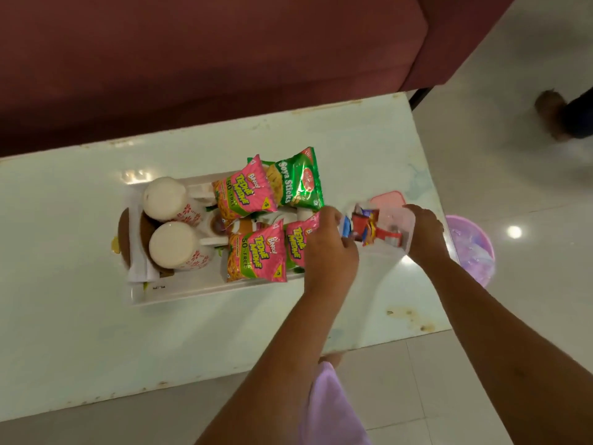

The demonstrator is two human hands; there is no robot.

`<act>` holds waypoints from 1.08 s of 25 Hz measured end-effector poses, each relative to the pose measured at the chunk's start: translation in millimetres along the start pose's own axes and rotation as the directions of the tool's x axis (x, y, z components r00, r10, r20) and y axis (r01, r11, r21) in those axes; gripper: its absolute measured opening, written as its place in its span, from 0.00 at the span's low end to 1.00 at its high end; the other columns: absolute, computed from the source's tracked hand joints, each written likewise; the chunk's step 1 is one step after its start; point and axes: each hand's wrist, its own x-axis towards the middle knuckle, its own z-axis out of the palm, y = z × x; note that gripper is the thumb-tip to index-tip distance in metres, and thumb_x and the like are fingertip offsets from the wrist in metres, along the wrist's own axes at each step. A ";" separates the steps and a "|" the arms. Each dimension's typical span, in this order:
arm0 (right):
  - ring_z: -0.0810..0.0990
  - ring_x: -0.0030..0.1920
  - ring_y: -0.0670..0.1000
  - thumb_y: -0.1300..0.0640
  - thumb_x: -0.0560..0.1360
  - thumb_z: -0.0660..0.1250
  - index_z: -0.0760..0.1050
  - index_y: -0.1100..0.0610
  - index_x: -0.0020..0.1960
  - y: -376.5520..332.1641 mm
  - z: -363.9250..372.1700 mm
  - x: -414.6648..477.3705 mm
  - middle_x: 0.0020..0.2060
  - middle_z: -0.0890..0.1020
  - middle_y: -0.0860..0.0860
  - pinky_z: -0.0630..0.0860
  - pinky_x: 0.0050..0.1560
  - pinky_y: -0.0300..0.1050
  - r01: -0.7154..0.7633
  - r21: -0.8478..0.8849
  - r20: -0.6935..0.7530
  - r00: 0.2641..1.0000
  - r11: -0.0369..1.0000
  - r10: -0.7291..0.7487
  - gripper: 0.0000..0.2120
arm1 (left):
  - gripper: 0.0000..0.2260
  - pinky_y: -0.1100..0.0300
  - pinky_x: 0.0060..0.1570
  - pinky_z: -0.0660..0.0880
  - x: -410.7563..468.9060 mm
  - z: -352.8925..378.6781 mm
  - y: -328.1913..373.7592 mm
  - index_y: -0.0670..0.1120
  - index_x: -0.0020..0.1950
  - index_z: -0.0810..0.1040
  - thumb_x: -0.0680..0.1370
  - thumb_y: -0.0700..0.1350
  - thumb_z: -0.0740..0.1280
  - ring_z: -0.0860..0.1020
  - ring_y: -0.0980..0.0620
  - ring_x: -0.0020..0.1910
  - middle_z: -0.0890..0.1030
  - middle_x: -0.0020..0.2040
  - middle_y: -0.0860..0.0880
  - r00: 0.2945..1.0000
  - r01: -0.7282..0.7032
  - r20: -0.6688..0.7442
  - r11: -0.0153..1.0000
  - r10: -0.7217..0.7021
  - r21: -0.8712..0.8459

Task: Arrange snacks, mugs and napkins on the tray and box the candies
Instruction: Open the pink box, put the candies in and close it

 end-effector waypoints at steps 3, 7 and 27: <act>0.72 0.60 0.66 0.51 0.68 0.73 0.60 0.57 0.69 -13.0 6.2 11.8 0.60 0.72 0.60 0.72 0.57 0.58 -0.040 -0.084 0.026 0.999 0.996 0.042 0.36 | 0.13 0.59 0.38 0.69 42.2 -2.4 21.2 0.44 0.57 0.72 0.74 0.33 0.63 0.80 0.44 0.48 0.81 0.51 0.41 0.992 -0.078 -0.098 0.996 0.082 0.042; 0.70 0.63 0.65 0.48 0.65 0.76 0.50 0.52 0.74 -18.2 11.6 18.4 0.63 0.69 0.59 0.71 0.57 0.60 -0.160 -0.052 0.036 0.986 0.986 0.162 0.48 | 0.13 0.51 0.46 0.77 84.5 8.4 25.6 0.45 0.58 0.74 0.76 0.33 0.62 0.78 0.42 0.53 0.79 0.56 0.41 1.000 -0.004 -0.002 0.989 0.004 0.147; 0.55 0.73 0.65 0.38 0.77 0.53 0.49 0.48 0.76 -46.6 30.5 -10.7 0.77 0.51 0.57 0.64 0.65 0.62 0.145 -0.228 -0.022 0.988 0.963 -0.154 0.31 | 0.14 0.49 0.55 0.77 121.3 55.5 -3.5 0.41 0.60 0.78 0.79 0.47 0.62 0.80 0.42 0.53 0.82 0.56 0.41 0.962 0.087 0.236 0.975 -0.135 0.204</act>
